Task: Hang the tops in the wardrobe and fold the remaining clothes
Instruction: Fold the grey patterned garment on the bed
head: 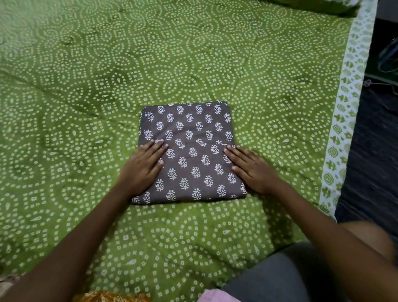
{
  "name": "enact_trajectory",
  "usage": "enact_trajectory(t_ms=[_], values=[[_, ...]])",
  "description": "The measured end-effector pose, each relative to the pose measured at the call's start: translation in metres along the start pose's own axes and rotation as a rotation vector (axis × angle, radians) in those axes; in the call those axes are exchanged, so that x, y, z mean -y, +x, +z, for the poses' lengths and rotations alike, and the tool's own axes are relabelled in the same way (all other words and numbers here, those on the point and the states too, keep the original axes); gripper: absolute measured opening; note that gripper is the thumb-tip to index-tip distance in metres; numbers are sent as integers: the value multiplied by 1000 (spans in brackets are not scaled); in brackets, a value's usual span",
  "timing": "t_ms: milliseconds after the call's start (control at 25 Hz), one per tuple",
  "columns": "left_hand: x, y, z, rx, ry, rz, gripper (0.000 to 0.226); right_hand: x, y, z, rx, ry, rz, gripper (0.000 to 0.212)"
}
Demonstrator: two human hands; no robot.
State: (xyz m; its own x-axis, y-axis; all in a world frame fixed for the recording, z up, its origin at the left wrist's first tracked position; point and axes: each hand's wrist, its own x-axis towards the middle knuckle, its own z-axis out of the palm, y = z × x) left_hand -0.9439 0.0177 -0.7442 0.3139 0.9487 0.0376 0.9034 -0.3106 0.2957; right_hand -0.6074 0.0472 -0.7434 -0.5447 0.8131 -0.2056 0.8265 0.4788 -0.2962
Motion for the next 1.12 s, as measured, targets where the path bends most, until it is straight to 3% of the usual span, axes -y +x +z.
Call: enact_trajectory(t_ms=[120,200,320,400,520,640,720,800,880,960,1120], values=[[45,-22,-19,71,-254,87,55,-18,-14,-14,116,-44,-62,73],[61,-21,-33,185,-275,177,62,-22,-16,-18,167,-160,-103,84],[65,-14,-36,249,-216,274,92,-14,-10,-11,4,-206,-142,101],[65,-10,-33,197,-195,288,97,-5,-3,-8,-114,-178,-144,93],[64,-3,-26,106,-72,349,79,12,8,-2,-194,-133,-240,61],[52,-7,-17,-8,-111,358,52,20,7,4,-241,176,-250,64],[40,-16,-18,-64,-326,221,40,20,4,8,-257,413,-136,69],[25,-21,-24,-128,-680,-119,23,28,-2,-4,-241,787,63,67],[5,-15,-33,-191,-979,-412,10,38,1,-27,-239,1164,232,35],[-9,-2,-36,-230,-1040,-636,31,44,13,-45,-287,1311,395,14],[-10,13,-32,-189,-948,-915,56,46,38,-32,-324,1377,686,18]])
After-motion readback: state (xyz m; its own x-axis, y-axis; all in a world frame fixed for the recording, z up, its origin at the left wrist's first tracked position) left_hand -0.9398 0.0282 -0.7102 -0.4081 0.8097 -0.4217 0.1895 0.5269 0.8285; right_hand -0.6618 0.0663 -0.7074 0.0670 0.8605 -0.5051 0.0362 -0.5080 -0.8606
